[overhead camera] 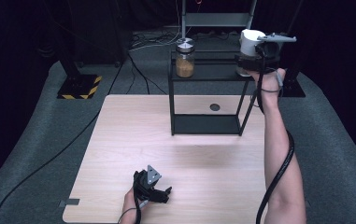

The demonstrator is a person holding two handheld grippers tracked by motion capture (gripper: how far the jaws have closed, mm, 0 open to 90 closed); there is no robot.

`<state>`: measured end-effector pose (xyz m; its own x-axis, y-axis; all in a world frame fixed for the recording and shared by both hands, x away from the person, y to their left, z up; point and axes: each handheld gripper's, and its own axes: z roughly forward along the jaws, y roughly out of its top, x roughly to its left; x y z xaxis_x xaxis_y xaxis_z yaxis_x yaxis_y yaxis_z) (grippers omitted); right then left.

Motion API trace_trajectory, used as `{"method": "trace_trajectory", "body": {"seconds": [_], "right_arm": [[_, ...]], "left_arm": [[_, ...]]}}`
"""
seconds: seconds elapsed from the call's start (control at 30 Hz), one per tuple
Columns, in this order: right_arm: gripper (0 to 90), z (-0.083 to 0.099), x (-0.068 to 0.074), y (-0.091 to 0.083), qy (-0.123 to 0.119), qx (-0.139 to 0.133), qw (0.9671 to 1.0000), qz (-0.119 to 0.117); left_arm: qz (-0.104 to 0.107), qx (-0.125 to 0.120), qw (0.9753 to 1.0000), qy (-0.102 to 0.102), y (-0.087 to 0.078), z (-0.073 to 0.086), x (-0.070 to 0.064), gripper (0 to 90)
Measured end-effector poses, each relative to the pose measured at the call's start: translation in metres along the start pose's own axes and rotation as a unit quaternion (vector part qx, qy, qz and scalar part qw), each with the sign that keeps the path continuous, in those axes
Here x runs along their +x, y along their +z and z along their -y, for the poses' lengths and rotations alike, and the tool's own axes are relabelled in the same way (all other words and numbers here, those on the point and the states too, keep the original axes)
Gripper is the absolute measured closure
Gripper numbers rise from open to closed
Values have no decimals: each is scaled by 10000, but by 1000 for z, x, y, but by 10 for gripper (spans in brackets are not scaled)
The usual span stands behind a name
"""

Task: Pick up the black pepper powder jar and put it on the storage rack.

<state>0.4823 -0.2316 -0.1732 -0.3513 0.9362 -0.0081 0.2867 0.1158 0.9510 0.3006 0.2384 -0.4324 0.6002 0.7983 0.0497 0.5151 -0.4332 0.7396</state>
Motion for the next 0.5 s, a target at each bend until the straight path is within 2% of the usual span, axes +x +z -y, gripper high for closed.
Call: {"method": "trace_trajectory", "body": {"seconds": [0.27,0.4,0.5], "right_arm": [[275,-4,3,-1,5,107,9999,62],[108,-4,12,-3,-69,179,9995,247],[69,-6,15,-7,-101,205,9994,263]], "left_arm": [[-3,-2,10000,0,0,0,0,6],[5,5,10000,-8,0,0,0,6],[3,2,10000,-11,0,0,0,6]]}}
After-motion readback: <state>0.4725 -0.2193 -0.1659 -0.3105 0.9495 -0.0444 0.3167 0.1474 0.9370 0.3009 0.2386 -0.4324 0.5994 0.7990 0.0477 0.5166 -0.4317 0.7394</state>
